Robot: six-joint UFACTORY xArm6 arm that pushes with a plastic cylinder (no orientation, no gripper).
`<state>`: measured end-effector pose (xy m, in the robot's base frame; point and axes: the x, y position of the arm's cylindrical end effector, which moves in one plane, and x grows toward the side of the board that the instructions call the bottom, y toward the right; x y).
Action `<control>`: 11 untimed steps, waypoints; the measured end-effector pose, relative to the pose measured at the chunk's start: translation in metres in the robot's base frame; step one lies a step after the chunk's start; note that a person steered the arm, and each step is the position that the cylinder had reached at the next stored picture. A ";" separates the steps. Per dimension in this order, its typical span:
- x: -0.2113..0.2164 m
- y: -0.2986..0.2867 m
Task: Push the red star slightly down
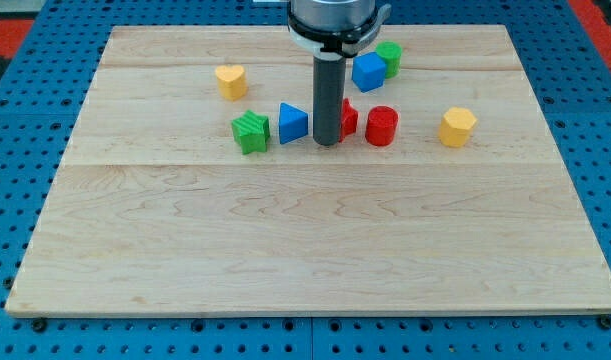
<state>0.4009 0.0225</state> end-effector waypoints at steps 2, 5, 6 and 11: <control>0.002 -0.038; -0.081 -0.022; -0.068 0.023; -0.051 0.011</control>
